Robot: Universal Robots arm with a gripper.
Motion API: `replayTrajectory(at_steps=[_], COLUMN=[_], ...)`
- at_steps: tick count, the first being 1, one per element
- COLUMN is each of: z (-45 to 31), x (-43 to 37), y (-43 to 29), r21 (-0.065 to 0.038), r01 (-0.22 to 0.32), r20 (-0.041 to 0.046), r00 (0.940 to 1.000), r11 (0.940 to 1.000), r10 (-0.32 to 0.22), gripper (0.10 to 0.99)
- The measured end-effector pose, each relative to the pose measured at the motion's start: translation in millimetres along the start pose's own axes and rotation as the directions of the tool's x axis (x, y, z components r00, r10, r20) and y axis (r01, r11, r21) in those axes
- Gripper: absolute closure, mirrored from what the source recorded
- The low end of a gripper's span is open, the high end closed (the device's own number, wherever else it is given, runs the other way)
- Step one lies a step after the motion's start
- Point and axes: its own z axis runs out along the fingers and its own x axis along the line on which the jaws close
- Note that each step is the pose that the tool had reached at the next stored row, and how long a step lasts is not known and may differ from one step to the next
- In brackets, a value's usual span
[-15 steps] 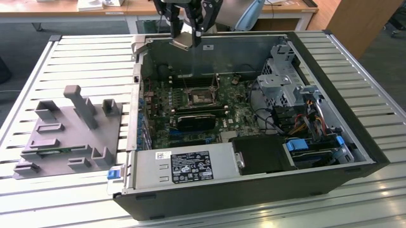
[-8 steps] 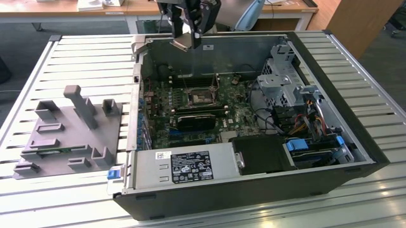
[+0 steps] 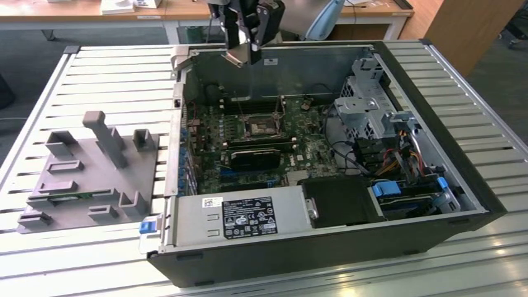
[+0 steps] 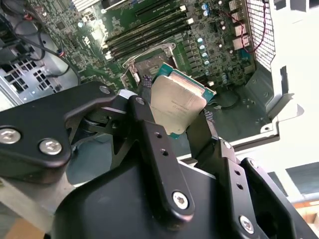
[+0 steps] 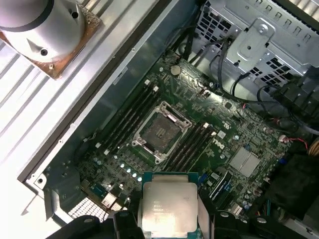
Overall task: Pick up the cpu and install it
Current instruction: 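Place the cpu into insertion slot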
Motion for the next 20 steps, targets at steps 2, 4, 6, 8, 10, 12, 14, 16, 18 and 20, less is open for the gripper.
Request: replayTrajectory(at_steps=[2,4,6,8,10,12,14,16,18,20], z=[0.2,0.4,0.6,0.8,0.9,1.1,1.3,1.5,1.7,1.8], x=[0.1,0.2,0.3,0.3,0.4,0.5,0.5,0.6,0.7,0.7], y=[0.1,0.1,0.2,0.2,0.2,0.2,0.3,0.3,0.4,0.4], r21=[0.000,0.000,0.000,0.000,0.000,-0.001,-0.001,-0.001,-0.001,-0.002], r01=[-0.025,-0.049,-0.073,-0.097,-0.121,-0.144,-0.167,-0.189,-0.211,-0.234], r20=[0.0020,0.0038,0.0057,0.0076,0.0093,0.0111,0.0129,0.0147,0.0164,0.0181], r00=[0.9997,0.9988,0.9973,0.9952,0.9926,0.9896,0.9859,0.9818,0.9773,0.9720], r11=[0.9997,0.9988,0.9973,0.9952,0.9927,0.9896,0.9860,0.9819,0.9774,0.9722], r10=[0.025,0.049,0.073,0.097,0.121,0.144,0.167,0.189,0.211,0.234], gripper=[0.553,0.553,0.553,0.553,0.553,0.553,0.553,0.553,0.553,0.553])
